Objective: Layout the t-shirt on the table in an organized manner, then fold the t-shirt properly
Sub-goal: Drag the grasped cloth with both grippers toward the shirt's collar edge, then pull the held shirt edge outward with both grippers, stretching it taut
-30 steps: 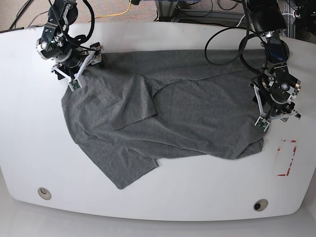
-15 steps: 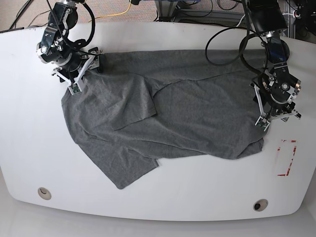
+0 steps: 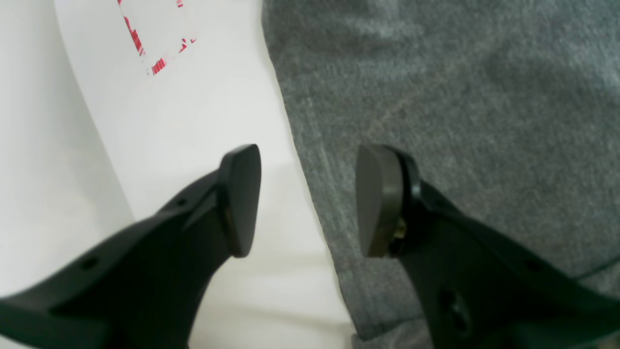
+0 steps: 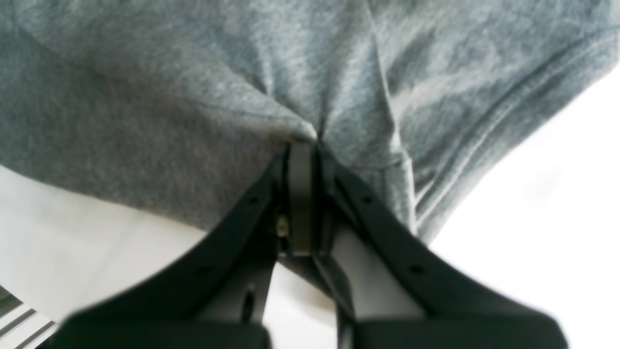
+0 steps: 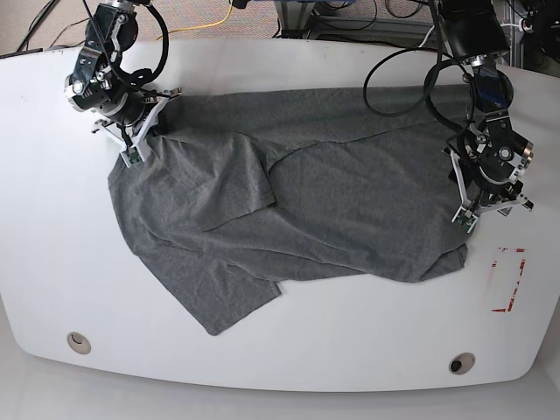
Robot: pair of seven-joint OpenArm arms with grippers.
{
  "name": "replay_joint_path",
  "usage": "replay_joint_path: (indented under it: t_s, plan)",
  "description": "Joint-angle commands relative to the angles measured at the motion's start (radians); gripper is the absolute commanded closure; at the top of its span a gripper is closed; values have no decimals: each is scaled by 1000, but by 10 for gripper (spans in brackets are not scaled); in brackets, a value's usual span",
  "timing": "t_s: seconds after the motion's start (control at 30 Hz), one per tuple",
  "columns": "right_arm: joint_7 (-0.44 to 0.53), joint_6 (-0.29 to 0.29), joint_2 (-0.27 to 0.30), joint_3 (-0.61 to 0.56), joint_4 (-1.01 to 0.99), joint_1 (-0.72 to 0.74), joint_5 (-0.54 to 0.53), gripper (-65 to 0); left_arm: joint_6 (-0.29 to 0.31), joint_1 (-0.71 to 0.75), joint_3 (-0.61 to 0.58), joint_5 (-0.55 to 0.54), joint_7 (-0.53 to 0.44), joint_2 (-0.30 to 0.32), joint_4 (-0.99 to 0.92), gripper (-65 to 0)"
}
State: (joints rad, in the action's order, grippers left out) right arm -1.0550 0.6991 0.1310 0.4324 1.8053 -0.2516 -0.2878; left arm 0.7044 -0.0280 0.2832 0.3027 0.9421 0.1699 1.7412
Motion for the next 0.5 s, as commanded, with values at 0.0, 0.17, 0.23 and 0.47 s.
replay_joint_path:
  t_s: [0.0,0.17,0.23,0.47]
  plan:
    - [14,-1,12,6,38,-7,-6,0,-6,-16,0,2,-15,7,21,-300]
    - [12,-1,6,6,133,-51,-6,0,-6,-16,3,-73,24,9,22,-300]
    - [11,-1,5,6,159,-68,-6,0,-6,-16,14,-116,79,10,35,-300]
    - [11,-1,-21,6,192,-110,-6,0,-6,-13,103,-268,257,38,122,-300]
